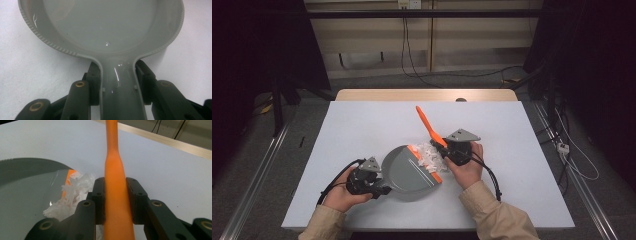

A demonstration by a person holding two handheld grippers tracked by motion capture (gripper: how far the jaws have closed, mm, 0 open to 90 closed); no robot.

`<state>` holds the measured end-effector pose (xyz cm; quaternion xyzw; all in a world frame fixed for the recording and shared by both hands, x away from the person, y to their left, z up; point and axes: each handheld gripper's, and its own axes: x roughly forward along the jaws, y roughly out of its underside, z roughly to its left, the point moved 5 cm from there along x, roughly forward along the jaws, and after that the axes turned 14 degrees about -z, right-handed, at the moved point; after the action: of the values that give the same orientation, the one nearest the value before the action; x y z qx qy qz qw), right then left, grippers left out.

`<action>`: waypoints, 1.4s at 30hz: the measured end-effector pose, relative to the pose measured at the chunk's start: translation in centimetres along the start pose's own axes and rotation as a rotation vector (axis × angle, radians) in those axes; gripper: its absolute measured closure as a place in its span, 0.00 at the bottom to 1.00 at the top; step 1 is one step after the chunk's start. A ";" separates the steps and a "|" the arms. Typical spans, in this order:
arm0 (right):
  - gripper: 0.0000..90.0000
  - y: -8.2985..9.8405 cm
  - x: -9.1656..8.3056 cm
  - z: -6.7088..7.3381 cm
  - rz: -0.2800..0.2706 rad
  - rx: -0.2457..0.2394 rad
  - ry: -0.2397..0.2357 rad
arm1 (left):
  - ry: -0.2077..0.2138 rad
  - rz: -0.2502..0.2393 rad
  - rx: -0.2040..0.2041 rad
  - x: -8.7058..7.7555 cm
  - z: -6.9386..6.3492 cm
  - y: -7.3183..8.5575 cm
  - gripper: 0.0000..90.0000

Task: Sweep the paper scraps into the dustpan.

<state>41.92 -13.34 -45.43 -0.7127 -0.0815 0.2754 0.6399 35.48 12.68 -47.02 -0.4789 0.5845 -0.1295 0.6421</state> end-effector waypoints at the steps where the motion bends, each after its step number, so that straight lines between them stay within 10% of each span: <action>1: 0.80 0.0 0.0 0.1 0.001 0.001 -0.001 | 0.001 0.001 0.002 0.0 0.0 0.0 0.70; 42: 0.80 -0.3 0.6 3.9 -0.022 -0.031 -0.115 | -0.016 -0.011 -0.020 0.8 -0.3 0.0 0.70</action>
<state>40.57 -9.62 -45.40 -0.7046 -0.1305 0.3075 0.6261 35.47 11.98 -47.52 -0.4894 0.5781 -0.1235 0.6411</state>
